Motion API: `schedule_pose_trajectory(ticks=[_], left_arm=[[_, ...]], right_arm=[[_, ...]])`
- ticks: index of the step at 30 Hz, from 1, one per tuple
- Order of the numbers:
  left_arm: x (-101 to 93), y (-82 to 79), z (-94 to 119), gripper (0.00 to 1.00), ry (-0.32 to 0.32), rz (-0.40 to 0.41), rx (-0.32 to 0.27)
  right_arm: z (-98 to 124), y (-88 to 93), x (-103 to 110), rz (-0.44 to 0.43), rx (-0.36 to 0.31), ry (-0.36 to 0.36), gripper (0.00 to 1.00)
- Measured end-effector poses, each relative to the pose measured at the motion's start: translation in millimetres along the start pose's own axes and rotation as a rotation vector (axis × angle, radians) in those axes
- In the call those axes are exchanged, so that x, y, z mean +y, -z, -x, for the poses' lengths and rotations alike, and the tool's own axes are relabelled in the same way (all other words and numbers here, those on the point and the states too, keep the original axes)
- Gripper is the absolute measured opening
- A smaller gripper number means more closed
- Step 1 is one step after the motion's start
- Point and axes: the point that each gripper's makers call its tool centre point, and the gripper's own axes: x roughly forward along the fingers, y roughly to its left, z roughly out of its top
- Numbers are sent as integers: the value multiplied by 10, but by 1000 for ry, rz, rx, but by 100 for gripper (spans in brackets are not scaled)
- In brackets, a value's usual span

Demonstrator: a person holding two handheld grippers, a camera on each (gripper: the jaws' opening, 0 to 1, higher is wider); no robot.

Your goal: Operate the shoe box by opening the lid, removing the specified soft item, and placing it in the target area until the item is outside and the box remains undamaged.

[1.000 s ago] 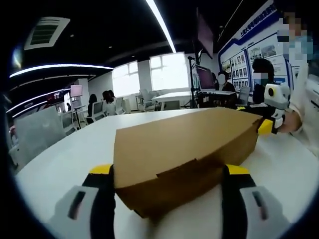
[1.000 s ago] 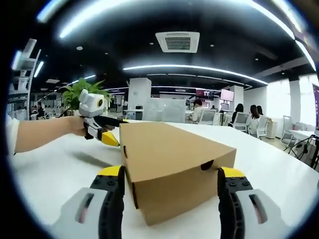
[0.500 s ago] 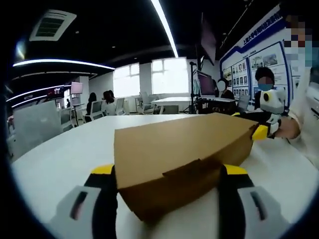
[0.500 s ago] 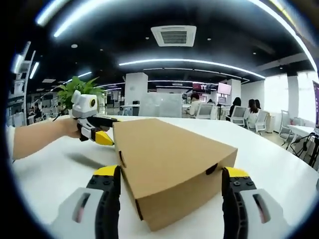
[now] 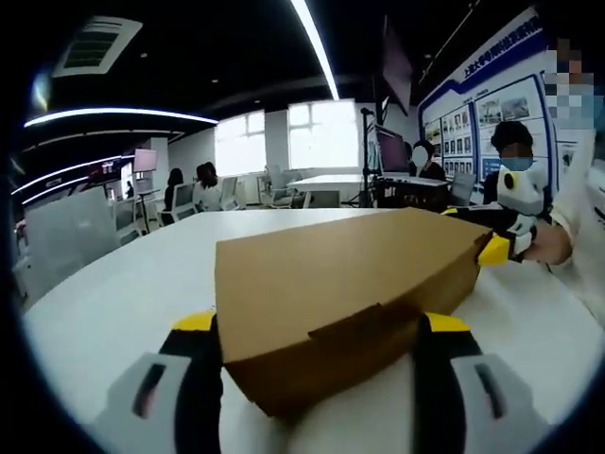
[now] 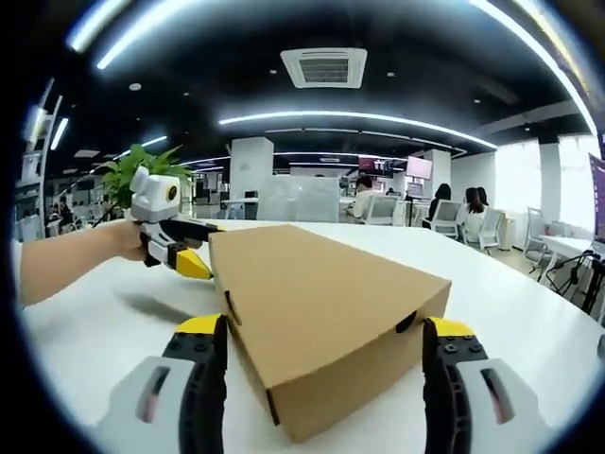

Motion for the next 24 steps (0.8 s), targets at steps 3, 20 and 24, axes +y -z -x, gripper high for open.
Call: schedule_pose_trajectory(ticks=[3,20,24], left_arm=[[-9,1,17,86,-5,5,-5],[-75,-17,95,86,-45,64,-60],[-92,-2,137,85,-56,71,-67]], right_arm=[[10,4,-14,-1,-4,-17,87],[45,4,2,1,-35,-75,83],[50,5,15,2,-30,-90,82]])
